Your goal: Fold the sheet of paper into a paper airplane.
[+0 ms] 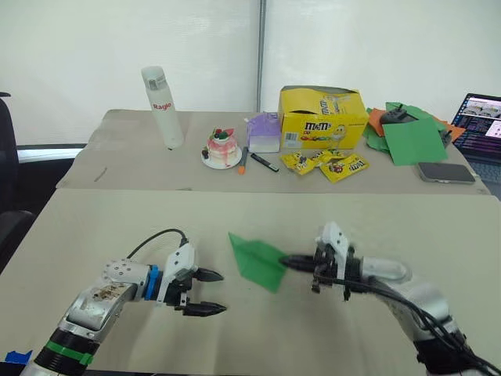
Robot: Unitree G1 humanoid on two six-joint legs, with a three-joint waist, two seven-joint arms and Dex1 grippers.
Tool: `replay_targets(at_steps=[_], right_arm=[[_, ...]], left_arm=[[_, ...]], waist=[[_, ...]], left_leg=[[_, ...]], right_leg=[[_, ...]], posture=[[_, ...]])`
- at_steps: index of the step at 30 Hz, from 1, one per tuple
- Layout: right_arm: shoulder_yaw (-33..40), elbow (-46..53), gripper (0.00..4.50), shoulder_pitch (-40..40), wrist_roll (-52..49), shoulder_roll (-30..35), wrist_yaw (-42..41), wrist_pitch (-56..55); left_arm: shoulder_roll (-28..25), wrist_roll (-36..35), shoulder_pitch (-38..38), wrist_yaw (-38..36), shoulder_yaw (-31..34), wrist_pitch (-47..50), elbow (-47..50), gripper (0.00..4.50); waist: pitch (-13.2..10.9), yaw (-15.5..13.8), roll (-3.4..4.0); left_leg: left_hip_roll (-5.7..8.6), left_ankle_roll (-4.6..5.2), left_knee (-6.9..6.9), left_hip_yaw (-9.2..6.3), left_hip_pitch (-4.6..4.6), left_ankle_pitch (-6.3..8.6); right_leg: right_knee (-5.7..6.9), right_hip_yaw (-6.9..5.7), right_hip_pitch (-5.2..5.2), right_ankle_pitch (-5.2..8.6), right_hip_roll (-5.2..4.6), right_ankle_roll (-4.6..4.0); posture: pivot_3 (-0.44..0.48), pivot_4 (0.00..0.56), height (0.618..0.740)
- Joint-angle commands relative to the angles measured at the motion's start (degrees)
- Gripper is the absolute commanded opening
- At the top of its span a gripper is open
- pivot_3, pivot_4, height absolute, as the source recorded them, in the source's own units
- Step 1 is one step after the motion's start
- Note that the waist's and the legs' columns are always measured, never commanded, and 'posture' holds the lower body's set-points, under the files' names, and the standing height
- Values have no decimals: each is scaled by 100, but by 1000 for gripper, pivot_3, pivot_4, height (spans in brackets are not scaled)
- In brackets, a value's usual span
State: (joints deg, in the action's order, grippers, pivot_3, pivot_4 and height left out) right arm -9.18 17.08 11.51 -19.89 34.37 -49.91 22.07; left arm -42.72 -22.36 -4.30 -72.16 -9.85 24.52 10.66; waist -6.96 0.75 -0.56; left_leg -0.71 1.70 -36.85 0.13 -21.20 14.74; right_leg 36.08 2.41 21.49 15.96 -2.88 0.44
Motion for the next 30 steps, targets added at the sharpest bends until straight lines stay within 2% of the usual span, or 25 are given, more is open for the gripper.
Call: replay_targets(at_steps=[1,3,5,7,12,16,19,21,24,28,30], right_arm=[[-99,-155,30,301,1012,132,-61,-1941],[-208,-454,30,361,1483,244,-102,-2909],[-484,-827,30,375,2392,532,10,-4274],[-776,-1258,30,402,3640,766,623,-5471],[-810,-1976,30,72,4843,626,2025,-6866],[-919,-2346,30,-165,4534,668,2017,-7118],[-850,-2150,875,-286,4056,851,1812,-7010],[-775,-1902,1686,-490,3736,1050,1586,-6761],[-584,-1478,2643,-937,3300,1472,1267,-6404],[-43,-1024,2643,-1374,2646,1971,1069,-5996],[197,-939,2680,-1386,2384,2050,1008,-5723]], left_arm=[[-69,-118,47,-110,8,5,182,3885],[-73,-111,47,-131,-5,-5,166,3885],[-44,-133,22,-121,18,12,136,3885],[-43,-382,12,-183,68,319,198,3885],[-105,-859,79,-273,88,912,494,3885],[-286,-1232,176,-360,106,1394,754,3885],[-209,-1343,165,-232,173,1391,785,3885],[-75,-1489,118,-115,268,1426,794,3885],[-13,-1803,114,-92,388,1638,904,3885],[129,-1989,64,87,490,1677,926,3885],[402,-1955,-60,390,539,1583,841,3366]], waist=[[0,-19,0],[-1,-34,-1],[-2,-40,1],[-2,-37,1],[-4,-1,-3],[-4,4,-3],[-5,-8,-3],[-5,-22,-2],[-5,-35,-2],[-5,-37,-1],[-5,-30,-1]], left_leg=[[1,0,0,3,1,0],[-1,0,2,0,-1,1],[-1,0,4,2,-2,1],[2,0,3,9,-2,0],[-3,0,2,15,4,0],[-4,0,2,14,7,0],[-5,0,2,11,15,0],[-5,0,0,7,15,0],[-5,0,-1,3,14,0],[-5,0,-1,-3,12,0],[-4,0,-1,-2,14,0]], right_leg=[[-2,4,0,0,29,1],[-4,-1,1,1,38,1],[-3,1,2,1,35,0],[-3,8,3,1,29,0],[8,16,5,1,36,-1],[10,19,1,1,35,-3],[8,21,-11,1,30,-4],[6,18,-16,1,24,-5],[4,18,-20,2,18,-5],[1,18,-25,2,-17,-5],[3,14,-25,2,-17,-6]], posture=[[0,150,738],[0,150,738],[0,150,738],[0,150,738],[0,150,738],[0,150,738],[0,150,738],[0,150,738],[0,150,738],[0,150,738],[0,150,738]])
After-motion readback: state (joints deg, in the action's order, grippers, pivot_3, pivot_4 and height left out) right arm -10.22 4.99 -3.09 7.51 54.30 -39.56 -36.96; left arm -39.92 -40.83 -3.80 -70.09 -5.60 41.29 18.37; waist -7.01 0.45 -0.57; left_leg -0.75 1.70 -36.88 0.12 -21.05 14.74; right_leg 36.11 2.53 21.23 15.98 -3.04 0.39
